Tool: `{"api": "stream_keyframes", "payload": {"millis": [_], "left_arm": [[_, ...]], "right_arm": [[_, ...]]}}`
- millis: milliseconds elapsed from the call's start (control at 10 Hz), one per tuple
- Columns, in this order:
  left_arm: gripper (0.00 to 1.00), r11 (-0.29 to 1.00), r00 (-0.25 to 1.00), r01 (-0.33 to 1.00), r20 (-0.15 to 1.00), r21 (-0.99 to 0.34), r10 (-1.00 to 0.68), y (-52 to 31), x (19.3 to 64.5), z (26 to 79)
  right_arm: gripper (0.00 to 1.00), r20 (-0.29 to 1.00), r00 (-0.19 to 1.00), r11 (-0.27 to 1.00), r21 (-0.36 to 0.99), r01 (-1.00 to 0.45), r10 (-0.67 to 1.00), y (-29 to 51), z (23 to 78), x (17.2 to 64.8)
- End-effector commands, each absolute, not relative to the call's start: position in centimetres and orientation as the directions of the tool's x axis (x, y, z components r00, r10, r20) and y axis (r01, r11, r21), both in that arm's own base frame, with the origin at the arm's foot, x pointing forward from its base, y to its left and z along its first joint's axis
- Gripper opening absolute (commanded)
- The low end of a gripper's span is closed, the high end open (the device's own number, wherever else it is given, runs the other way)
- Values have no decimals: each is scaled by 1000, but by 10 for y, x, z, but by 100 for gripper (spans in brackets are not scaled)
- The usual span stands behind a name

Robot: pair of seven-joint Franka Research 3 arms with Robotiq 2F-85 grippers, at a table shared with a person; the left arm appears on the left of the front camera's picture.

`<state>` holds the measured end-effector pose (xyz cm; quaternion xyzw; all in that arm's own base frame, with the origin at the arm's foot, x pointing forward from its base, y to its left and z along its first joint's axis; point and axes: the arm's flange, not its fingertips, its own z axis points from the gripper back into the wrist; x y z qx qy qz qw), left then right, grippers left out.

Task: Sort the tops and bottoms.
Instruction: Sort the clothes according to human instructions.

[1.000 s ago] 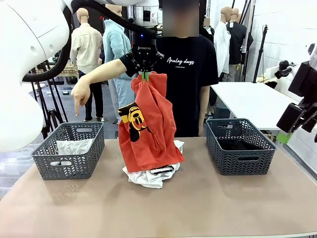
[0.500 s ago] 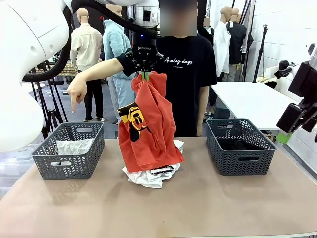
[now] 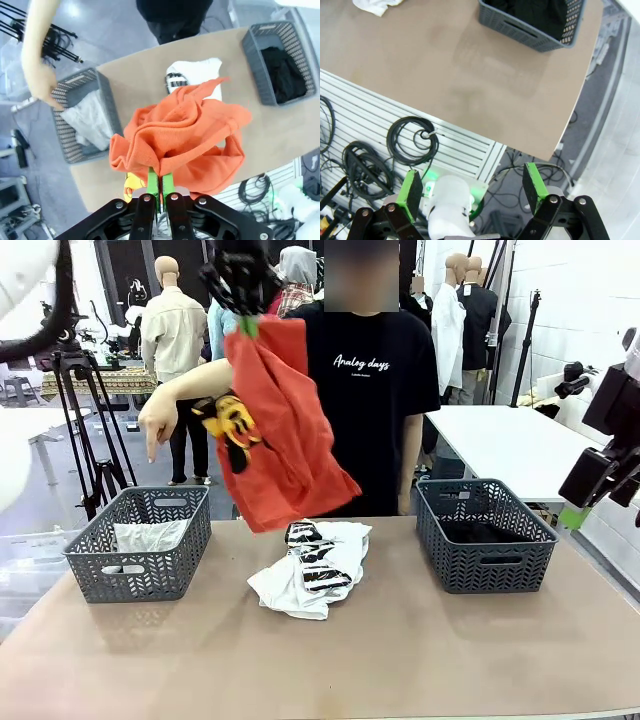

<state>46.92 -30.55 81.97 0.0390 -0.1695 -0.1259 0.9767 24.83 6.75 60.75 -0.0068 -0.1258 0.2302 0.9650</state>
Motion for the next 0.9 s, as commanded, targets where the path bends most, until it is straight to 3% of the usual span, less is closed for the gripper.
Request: {"api": "stream_keyframes", "payload": {"millis": [0, 100, 200, 600, 800], "left_arm": [[0, 954, 905, 242, 313, 180, -288, -294, 505, 886], [0, 969, 924, 147, 323, 199, -206, -276, 509, 893], [0, 960, 905, 241, 325, 143, -276, -282, 465, 834], [0, 958, 909, 238, 311, 161, -278, -275, 467, 833], [0, 989, 871, 113, 468, 99, -146, -228, 489, 853]], "right_arm": [[100, 229, 866, 895, -72, -440, 444, 68, 606, 248], [100, 229, 866, 895, -72, -440, 444, 68, 606, 248], [100, 229, 866, 895, -72, -440, 444, 68, 606, 248], [100, 229, 866, 895, -72, -440, 444, 68, 606, 248], [100, 229, 866, 895, -72, -440, 444, 68, 606, 248]]}}
